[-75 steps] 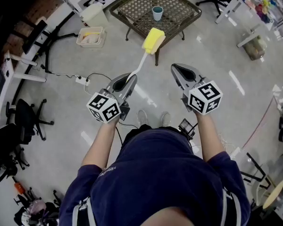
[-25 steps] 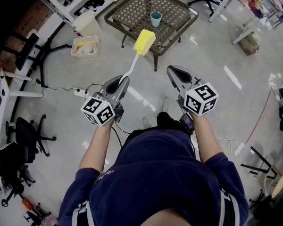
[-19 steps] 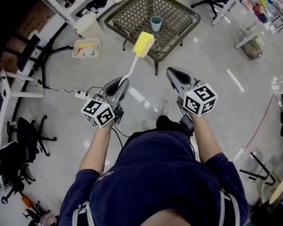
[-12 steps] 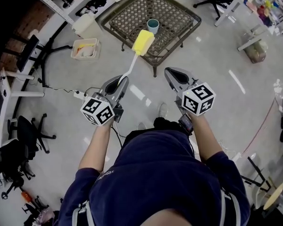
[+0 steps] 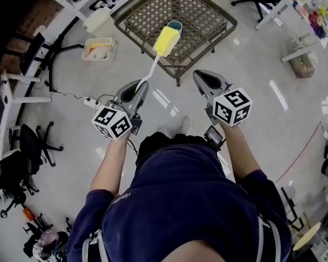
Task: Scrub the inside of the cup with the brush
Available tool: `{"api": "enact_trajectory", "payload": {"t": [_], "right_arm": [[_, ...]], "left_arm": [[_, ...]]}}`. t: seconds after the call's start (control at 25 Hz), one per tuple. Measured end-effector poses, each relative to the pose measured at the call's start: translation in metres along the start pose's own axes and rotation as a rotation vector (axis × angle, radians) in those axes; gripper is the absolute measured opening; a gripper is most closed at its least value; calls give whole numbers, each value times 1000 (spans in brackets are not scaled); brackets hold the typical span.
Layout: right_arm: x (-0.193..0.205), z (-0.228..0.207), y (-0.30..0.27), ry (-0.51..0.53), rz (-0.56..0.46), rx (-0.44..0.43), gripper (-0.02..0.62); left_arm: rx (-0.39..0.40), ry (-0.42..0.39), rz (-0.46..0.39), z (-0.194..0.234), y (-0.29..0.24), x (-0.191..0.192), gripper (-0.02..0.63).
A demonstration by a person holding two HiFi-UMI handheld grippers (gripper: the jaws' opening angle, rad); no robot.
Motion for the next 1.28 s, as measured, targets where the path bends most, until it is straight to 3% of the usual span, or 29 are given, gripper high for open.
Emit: {"api": "enact_trajectory", "payload": {"t": [0.4, 0.68, 1.28], "right_arm": [[-5, -41, -27, -27, 37, 40, 8], [-14, -76, -66, -59, 52, 99, 8], [-8, -147, -187, -100, 60, 196, 9]], "left_arm": [[-21, 36, 8, 38, -27, 9, 37], [5, 55, 28, 90, -63, 11, 35], [133, 81, 167, 212, -137, 36, 35]]}}
Point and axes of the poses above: the fingertips, and each gripper's own axes: y backward along the fingers, z to its left, x out of its underside, the point moved 3 cm from there along y, backward along the fingers, and after that the axes turned 13 degrees about -y, right-handed, at the moved point
